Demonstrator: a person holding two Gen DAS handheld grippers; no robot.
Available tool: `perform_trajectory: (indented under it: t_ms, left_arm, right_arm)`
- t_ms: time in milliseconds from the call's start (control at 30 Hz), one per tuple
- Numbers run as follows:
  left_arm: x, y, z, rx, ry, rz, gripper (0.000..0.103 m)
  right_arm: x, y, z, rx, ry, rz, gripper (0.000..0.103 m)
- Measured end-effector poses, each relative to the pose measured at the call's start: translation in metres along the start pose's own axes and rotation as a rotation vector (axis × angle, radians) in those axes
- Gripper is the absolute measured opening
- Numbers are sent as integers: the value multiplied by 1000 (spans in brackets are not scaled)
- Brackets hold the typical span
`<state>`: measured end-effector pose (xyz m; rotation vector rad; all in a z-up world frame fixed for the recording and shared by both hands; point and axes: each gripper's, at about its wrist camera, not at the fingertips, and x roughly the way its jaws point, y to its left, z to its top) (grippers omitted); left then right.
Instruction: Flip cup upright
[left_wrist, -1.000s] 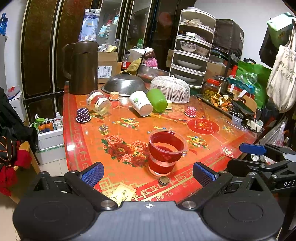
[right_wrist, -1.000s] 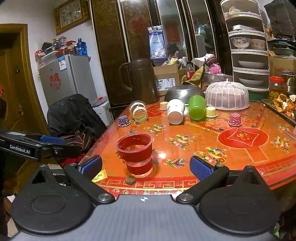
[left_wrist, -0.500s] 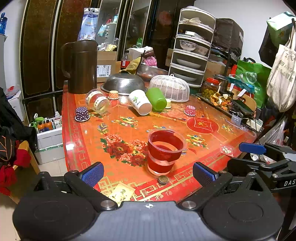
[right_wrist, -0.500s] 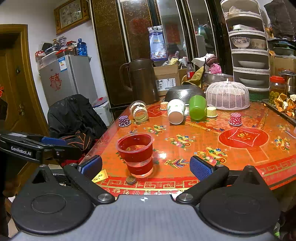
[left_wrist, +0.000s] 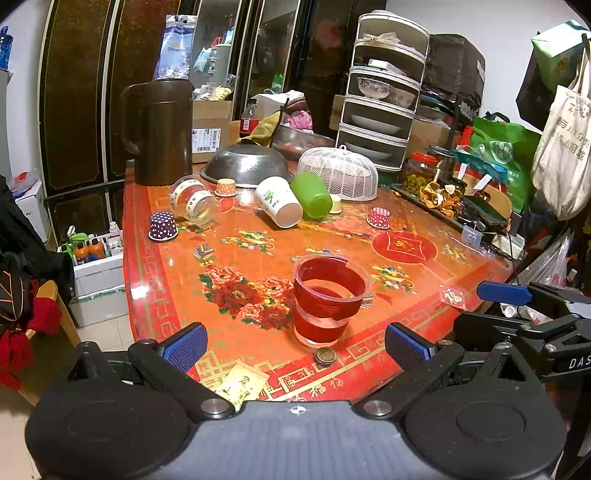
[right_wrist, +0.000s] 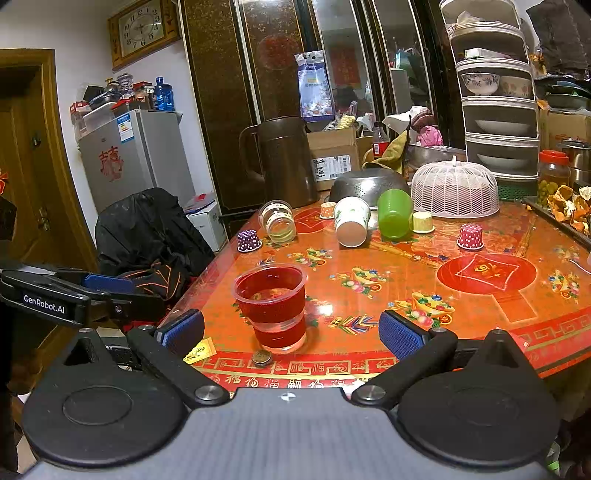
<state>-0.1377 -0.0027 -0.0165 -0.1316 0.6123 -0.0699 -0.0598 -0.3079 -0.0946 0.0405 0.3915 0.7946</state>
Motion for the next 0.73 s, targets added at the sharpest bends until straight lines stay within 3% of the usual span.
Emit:
perform_trajectory:
  t_ms: [733]
  left_arm:
    - [-3,0,3,8,-24,-14,103]
  right_arm:
    - [1,3,-1,3,0,4,102]
